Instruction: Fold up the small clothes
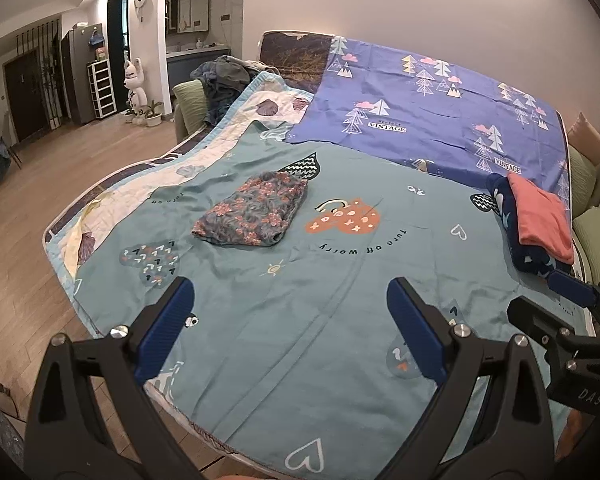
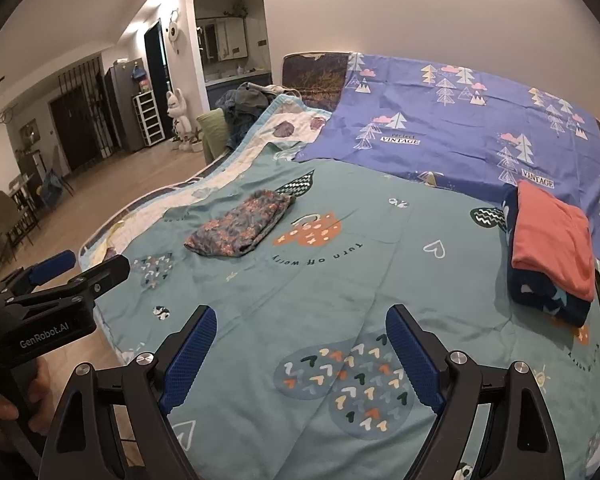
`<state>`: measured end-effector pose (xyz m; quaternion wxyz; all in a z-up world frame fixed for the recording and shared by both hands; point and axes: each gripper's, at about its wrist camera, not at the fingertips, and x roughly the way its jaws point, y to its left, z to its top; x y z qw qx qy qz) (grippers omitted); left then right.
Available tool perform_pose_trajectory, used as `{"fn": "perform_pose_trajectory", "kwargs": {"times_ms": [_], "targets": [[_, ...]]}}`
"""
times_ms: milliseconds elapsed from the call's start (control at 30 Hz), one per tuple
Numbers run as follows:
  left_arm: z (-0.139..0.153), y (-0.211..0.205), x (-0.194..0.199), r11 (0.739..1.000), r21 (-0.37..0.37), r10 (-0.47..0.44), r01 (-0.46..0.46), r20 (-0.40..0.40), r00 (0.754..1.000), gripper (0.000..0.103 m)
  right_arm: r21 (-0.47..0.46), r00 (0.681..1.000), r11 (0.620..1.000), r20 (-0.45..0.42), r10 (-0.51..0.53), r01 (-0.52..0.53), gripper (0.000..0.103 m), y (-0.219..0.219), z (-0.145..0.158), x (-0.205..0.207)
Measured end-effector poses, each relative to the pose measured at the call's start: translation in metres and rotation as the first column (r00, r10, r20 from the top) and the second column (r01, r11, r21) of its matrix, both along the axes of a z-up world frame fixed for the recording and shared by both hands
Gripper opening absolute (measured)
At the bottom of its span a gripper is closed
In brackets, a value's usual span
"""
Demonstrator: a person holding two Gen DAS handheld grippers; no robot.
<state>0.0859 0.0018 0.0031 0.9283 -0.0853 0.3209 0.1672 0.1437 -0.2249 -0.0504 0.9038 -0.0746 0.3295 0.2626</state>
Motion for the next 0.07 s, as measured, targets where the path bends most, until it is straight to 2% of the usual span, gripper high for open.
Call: {"fn": "perform_pose_trajectory", "kwargs": {"times_ms": [67], "targets": [[-0.0002,0.0008,-0.0001,1.000,0.001,0.002,-0.002,0.000,1.000,0.097,-0.004,1.000,1.000,0.004,-0.001,0.001,0.089,0.0003,-0.0006,-0.0001]]}}
